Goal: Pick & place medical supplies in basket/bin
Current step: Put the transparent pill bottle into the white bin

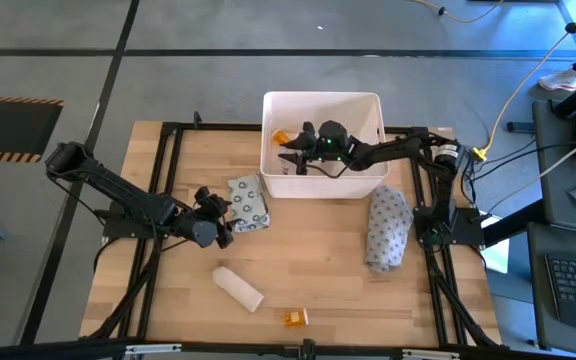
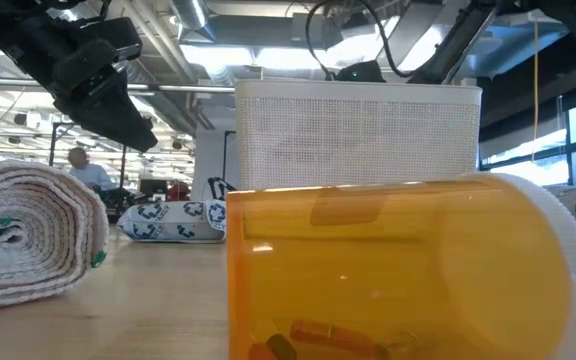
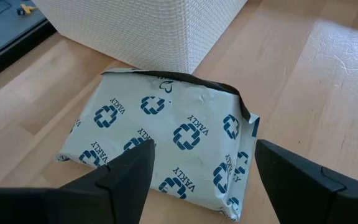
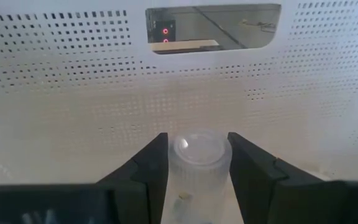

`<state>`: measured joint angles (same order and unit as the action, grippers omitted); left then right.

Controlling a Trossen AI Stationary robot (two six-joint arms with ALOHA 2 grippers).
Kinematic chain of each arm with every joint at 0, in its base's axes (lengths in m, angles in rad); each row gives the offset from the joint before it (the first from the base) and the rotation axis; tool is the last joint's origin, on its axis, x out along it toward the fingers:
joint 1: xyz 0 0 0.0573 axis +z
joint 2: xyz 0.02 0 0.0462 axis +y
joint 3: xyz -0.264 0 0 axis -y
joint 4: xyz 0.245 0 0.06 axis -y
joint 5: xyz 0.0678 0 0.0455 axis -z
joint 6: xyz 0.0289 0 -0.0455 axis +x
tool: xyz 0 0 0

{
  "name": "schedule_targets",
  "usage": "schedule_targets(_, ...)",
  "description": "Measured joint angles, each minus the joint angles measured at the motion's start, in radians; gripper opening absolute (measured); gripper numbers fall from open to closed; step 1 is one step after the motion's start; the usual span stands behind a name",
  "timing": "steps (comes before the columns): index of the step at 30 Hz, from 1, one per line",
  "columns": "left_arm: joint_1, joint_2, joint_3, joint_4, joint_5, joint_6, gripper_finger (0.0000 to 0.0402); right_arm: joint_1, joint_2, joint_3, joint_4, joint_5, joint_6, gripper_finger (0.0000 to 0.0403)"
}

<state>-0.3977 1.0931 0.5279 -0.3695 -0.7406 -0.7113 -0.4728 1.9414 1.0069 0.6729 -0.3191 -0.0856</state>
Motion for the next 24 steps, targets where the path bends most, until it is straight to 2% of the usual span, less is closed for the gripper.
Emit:
schedule_targets(4, 0.000, 0.000, 0.000, 0.000, 0.000, 0.000, 0.0270, 0.000, 0.001, 0.000, 0.016, -0.002, 0.010, 0.0142)
schedule_targets(12, 0.000, 0.000, 0.000, 0.000, 0.001, 0.000, 0.0270, 0.011, 0.003, 0.013, 0.033, -0.071, 0.057, 0.0142)
schedule_targets(24, 0.000, 0.000, 0.000, 0.000, -0.001, 0.000, 0.0271, 0.044, 0.003, 0.015, -0.147, -0.095, 0.024, 0.0142)
